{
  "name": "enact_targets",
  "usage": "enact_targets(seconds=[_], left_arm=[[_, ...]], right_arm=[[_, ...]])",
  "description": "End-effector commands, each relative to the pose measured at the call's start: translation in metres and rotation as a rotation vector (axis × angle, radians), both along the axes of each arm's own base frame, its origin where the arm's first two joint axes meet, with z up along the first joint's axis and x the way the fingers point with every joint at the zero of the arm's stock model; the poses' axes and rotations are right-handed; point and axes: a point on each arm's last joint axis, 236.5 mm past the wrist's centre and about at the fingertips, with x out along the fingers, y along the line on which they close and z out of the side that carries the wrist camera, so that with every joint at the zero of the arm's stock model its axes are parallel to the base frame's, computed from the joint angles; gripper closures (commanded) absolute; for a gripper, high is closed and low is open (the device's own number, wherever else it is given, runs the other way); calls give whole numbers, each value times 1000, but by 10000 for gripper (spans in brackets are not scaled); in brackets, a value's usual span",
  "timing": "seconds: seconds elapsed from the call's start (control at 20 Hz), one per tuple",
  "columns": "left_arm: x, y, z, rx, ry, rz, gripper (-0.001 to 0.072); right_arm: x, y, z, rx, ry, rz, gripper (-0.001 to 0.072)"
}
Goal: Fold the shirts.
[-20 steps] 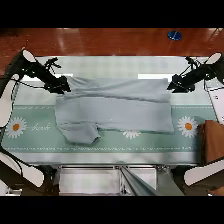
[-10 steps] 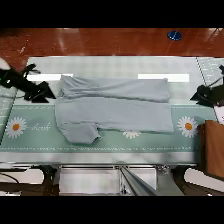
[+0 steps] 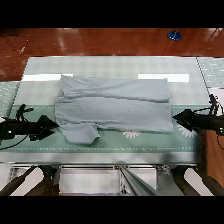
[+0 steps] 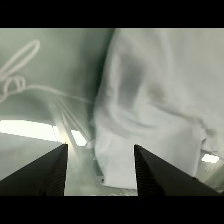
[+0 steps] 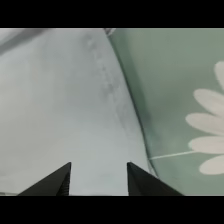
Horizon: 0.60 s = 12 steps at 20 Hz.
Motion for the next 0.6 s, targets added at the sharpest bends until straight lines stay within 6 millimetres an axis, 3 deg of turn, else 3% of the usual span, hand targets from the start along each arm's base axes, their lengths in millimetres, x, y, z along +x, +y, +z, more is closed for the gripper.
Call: enact_targets(seconds=[0.0, 0.3, 0.35, 0.4, 0.45, 0.55], left_arm=[[-14, -30, -13, -60, 16, 7, 200], [-4, -83, -19, -80, -17, -97, 202], [-2, -89, -21, -83, -17, -103, 273], [1, -91, -21, -87, -20, -98, 541], [5, -92, -19, -93, -29, -91, 685], [13, -92, -12, -96, -51, -96, 691]], right_arm=[[2, 16, 8, 82, -32, -16, 304], [14, -5, 14, 67, -52, -114, 304], [10, -16, 12, 52, -38, -134, 304], [2, -26, 8, 39, -7, -153, 304], [-14, -35, -1, 10, 48, -147, 304], [-53, -40, -15, -33, 190, -84, 304]])
